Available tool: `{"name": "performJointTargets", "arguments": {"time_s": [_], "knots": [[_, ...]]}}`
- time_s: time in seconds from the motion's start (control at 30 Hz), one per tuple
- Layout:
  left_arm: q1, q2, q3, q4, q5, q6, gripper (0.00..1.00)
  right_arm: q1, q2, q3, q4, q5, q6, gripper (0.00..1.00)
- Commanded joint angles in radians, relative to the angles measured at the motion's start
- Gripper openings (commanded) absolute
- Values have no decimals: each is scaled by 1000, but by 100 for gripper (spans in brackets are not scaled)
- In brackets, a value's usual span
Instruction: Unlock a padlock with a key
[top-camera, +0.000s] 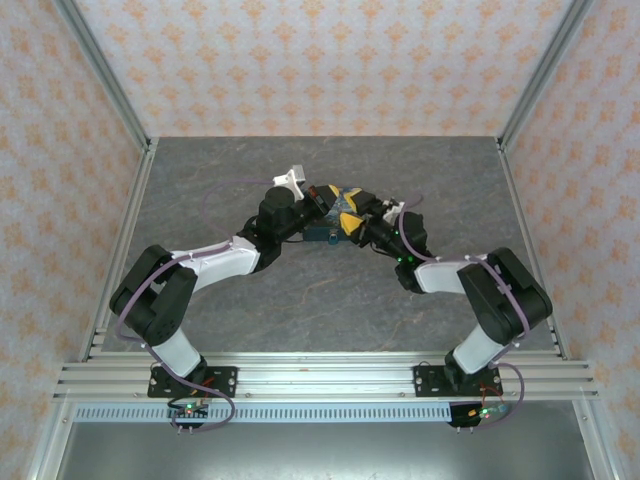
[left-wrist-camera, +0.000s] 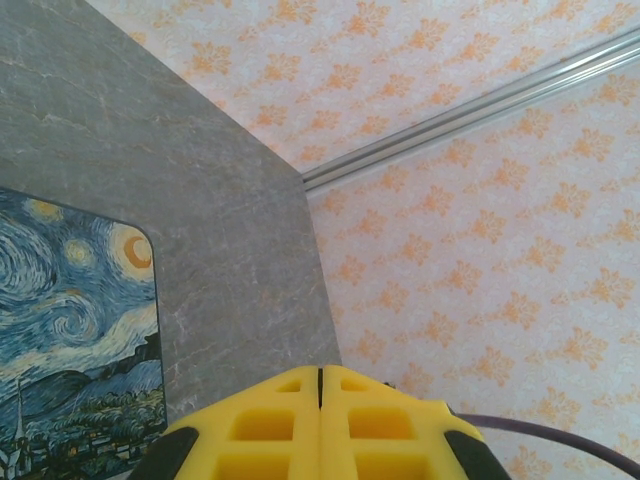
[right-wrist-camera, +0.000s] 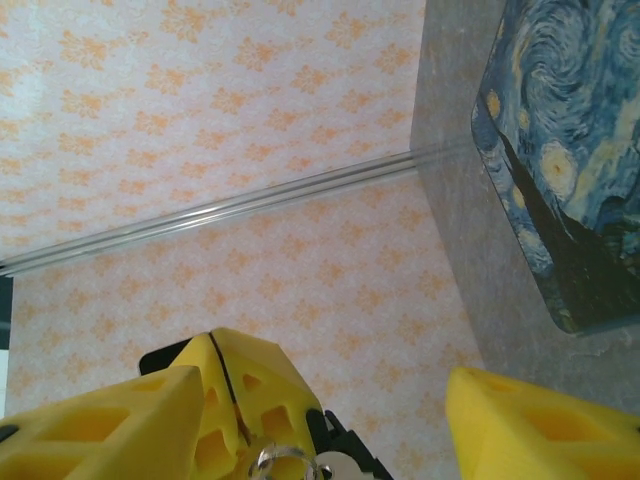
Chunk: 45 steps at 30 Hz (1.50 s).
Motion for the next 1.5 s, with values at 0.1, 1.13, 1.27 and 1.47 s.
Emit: {"name": "performJointTargets", "arguments": {"time_s": [0.1,1.13,1.27,1.47], "knots": [[6,-22,9,35,-27,0,0,39,-86,-24,-1,43,7,64],[-2,-7,1,55,-24,-12,0,76,28,81,86,150,104,25],[-4,-3,0,59,-26,-14,0,77,33,85,91,151,110,12],[-4,4,1,58,-29,-19,0,76,37,80,92,149,112,0]]}}
